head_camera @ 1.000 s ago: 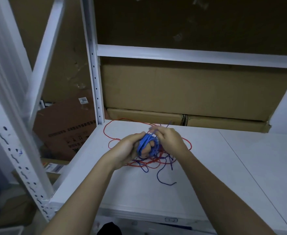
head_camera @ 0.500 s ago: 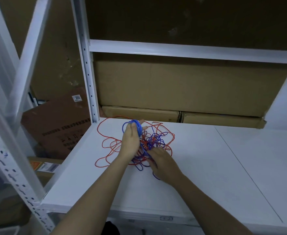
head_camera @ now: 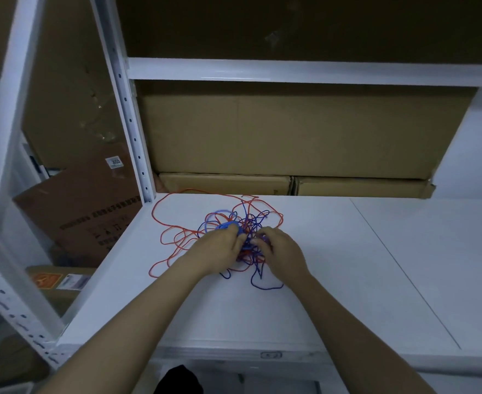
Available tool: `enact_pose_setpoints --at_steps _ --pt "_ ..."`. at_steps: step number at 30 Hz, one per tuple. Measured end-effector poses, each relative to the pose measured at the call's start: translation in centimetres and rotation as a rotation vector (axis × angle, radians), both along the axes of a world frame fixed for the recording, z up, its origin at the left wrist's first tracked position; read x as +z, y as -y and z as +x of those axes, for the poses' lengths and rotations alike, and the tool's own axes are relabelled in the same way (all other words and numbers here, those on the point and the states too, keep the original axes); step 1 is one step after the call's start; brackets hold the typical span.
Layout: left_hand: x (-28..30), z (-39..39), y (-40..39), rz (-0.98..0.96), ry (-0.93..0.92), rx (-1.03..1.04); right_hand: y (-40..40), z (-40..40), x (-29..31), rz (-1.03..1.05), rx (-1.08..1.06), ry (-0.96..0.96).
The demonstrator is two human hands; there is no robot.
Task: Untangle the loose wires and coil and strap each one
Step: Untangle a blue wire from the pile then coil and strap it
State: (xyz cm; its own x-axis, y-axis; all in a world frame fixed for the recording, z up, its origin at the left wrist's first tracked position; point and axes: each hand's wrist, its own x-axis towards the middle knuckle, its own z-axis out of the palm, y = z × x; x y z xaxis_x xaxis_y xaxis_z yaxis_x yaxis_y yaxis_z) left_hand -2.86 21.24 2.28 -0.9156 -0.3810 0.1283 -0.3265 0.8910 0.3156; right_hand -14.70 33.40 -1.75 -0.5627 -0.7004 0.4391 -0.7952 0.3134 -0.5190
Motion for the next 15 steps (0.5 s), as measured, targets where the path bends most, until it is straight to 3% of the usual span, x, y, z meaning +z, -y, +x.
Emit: enact_pose_setpoints --at_steps 4,7,10,12,15 --pt "0.1 0.6 0.0 -0.042 0.051 0.004 0.0 0.9 0.9 -0.175 -0.024 0.171" --pt "0.3 0.9 0.2 -0.026 -0.026 0.059 -0.2 1.1 1.9 -0.341 -0.012 0.396" --pt "0.8 1.3 0.5 0.031 -0.118 0.081 -0.7 1.3 2.7 -0.36 0.128 0.583" --pt "0.9 1.7 0.6 0.096 -0.149 0.084 -1.1 1.4 2.9 -0.261 0.172 0.517" --pt "0.7 2.0 0.2 0.208 -0.227 0.117 -1.1 1.5 3.2 -0.175 0.007 0.226"
